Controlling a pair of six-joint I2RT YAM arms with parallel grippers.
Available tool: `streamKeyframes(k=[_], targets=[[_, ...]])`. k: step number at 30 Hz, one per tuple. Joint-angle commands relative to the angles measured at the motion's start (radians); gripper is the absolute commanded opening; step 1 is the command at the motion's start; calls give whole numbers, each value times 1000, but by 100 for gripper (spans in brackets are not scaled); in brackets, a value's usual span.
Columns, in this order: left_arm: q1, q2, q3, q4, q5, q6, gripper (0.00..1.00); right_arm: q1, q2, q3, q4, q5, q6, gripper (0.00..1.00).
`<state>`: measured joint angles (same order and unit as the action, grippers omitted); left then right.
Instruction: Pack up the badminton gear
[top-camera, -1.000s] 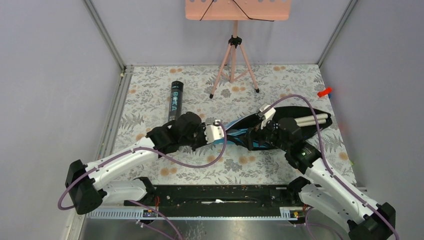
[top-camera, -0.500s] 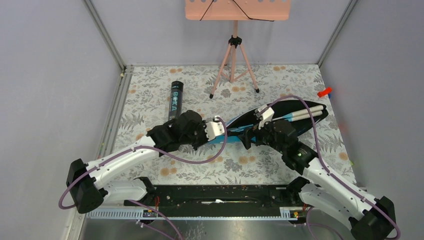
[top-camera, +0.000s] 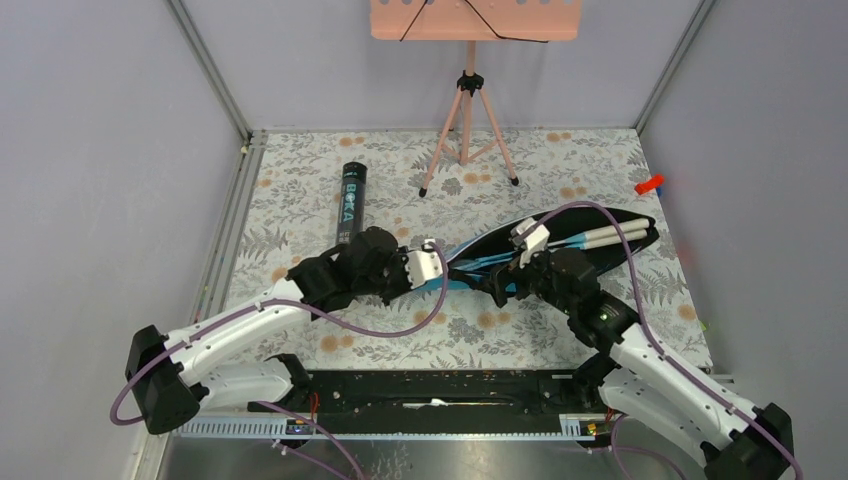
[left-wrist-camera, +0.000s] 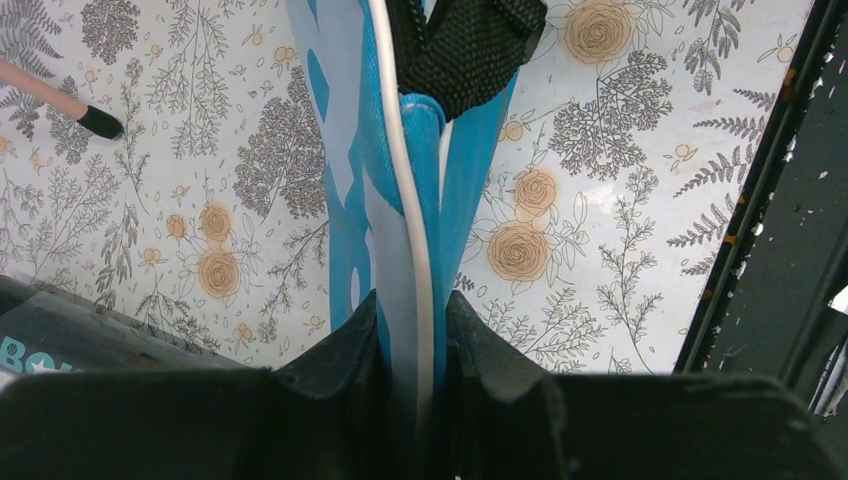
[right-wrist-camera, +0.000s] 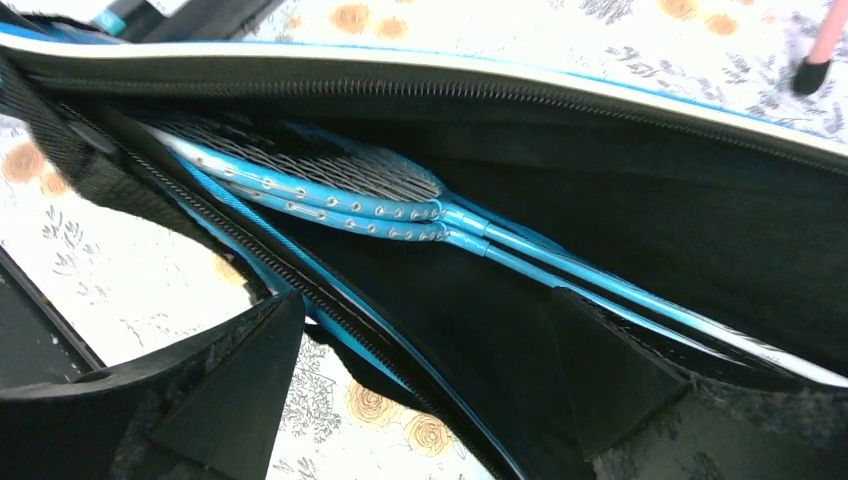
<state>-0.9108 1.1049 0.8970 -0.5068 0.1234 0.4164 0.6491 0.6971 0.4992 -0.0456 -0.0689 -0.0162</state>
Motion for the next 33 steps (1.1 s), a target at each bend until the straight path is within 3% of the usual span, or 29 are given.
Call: streamKeyframes(k=[1, 7, 13, 20, 25, 29, 33], targets=[[-6, -32, -14, 23, 87, -44, 0, 10, 87, 0, 75, -76, -51, 99], [-9, -52, -38, 43, 117, -44, 0, 10, 200, 47, 185, -216, -55, 100], [-15, -45, -41, 58, 128, -49, 0, 41, 299, 77, 377, -389, 70, 100], [-16, -40, -54, 81, 125, -54, 0, 203, 358, 170, 365, -162, 57, 98], [-17, -55, -78, 92, 97, -44, 0, 241, 331, 160, 405, -2, 102, 98], [-17, -67, -90, 100, 105, -42, 0, 285, 351, 183, 396, 102, 114, 88], [-18, -64, -97, 100, 87, -32, 0, 362, 376, 247, 302, 253, 110, 87]])
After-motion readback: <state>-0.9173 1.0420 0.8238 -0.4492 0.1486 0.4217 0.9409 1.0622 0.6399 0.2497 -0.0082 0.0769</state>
